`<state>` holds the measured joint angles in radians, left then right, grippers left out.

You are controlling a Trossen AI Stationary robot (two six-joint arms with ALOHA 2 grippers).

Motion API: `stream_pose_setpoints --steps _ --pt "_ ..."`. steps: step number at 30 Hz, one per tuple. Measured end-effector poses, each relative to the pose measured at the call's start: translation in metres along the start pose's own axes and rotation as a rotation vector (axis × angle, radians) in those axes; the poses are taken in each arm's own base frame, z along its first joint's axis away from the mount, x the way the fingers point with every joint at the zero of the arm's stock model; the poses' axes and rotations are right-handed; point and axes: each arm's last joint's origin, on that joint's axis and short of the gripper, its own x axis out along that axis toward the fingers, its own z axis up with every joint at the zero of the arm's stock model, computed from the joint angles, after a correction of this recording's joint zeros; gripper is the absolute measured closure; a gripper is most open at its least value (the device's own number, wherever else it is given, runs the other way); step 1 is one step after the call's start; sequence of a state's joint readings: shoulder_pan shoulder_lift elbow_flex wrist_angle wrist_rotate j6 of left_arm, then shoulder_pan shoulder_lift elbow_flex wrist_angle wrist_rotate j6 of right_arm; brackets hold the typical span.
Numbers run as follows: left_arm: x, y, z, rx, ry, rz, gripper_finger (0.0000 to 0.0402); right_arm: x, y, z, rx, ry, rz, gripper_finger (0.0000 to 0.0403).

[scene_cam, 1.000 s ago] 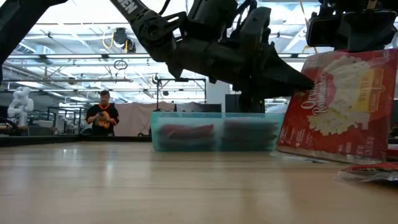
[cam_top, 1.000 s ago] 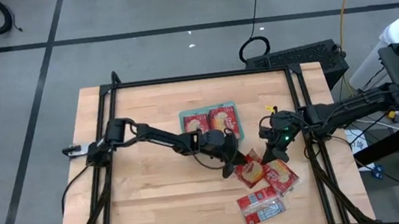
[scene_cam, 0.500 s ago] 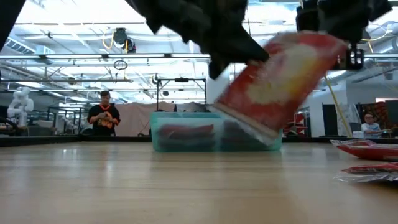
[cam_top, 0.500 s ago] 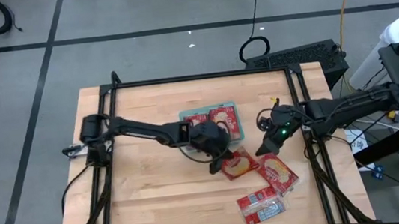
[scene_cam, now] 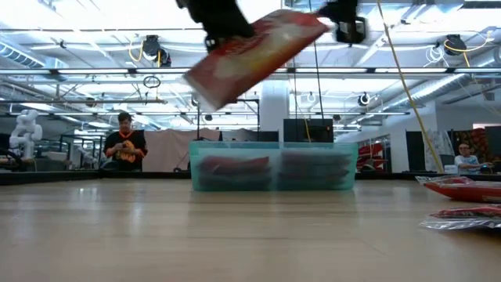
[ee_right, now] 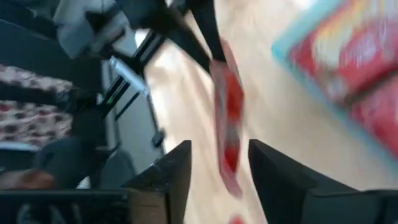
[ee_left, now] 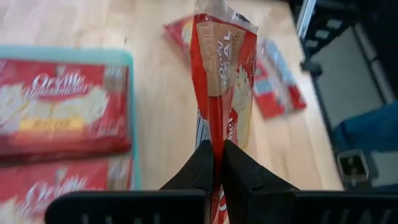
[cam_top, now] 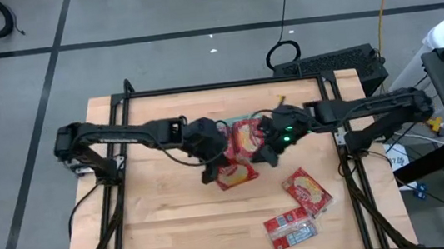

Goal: Sort popcorn bags into baskets
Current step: Put the red popcorn bag into the green bin

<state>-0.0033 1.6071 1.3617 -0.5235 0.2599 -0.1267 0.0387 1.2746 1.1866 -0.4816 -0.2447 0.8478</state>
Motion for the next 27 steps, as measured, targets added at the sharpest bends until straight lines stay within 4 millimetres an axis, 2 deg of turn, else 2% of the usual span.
stream_pose_setpoints --steps 5,8,12,16,21,27 --pt "-0.021 0.000 -0.009 0.043 0.085 0.017 0.0389 0.027 0.023 0.033 -0.156 -0.024 -0.099 0.0231" --pt "-0.030 -0.001 -0.015 0.045 0.135 0.022 0.0388 0.045 0.031 0.048 -0.197 -0.027 -0.098 0.0230" --pt "-0.043 -0.004 -0.019 0.051 0.164 0.030 0.0389 0.066 0.034 0.059 -0.213 -0.017 -0.113 0.0229" --pt "-0.056 -0.008 -0.019 0.062 0.141 0.034 0.0389 0.080 0.033 0.062 -0.219 -0.027 -0.139 0.0235" --pt "-0.068 -0.010 -0.018 0.105 0.109 0.042 0.0382 0.088 0.032 0.063 -0.231 -0.038 -0.127 0.0282" --pt "-0.074 -0.012 -0.017 0.101 0.084 0.056 0.0379 0.092 0.034 0.066 -0.254 -0.072 -0.097 0.0385"
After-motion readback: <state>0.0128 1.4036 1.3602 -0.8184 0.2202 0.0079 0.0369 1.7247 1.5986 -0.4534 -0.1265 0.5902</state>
